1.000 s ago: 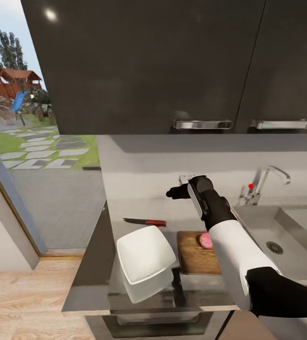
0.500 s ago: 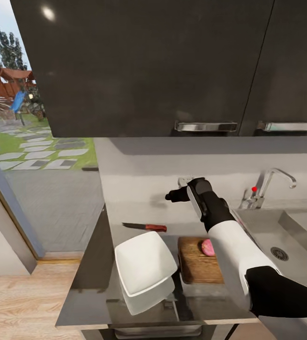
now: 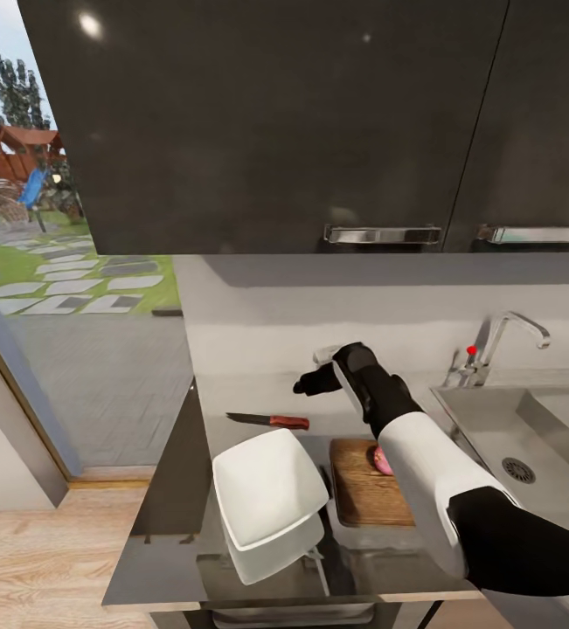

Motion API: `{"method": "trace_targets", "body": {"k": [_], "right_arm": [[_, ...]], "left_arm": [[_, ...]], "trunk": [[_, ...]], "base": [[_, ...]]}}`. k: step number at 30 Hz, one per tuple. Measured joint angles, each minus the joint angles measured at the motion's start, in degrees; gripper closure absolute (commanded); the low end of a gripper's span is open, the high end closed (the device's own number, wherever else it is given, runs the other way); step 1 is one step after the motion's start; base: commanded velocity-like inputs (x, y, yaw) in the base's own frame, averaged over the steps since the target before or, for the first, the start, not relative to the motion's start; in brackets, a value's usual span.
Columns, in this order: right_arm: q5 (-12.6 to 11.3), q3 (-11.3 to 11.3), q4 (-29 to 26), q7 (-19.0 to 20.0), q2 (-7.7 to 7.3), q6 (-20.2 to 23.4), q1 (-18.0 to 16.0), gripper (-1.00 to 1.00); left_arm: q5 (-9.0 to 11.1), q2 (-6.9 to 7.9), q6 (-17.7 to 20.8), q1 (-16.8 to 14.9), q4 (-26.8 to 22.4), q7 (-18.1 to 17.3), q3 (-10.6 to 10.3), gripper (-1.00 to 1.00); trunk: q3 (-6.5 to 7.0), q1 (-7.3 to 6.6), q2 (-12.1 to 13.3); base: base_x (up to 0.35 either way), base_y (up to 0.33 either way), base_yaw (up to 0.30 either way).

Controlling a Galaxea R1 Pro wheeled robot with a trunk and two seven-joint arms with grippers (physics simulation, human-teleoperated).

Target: In the kitchen, take the Vidalia onion out of the sink, dice it on the chopping board with the paring knife, put the diced onion into the bowl on the countertop, then place both the paring knife and the chopping board into the sink.

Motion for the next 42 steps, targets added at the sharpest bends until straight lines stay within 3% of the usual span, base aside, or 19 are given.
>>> {"method": "trace_targets", "body": {"k": [24,42], "right_arm": [[0.2,0.0,2.2,1.3,-0.29,-0.2,0.0,-1.0],[0.6,0.0,5.9,1.4,-0.4,-1.8,0.0,-1.0]], "left_arm": [[0.0,0.0,0.0,0.0,0.0,0.0,0.0,-1.0],[0.0,0.0,0.0,0.0,0.1,0.0,0.0,-1.0]], "trunk": [[-0.06,0.0,0.0],[-1.57,0.0,0.0]], "base": [[0.045,0.0,0.0],[0.001,0.0,0.0]]}}
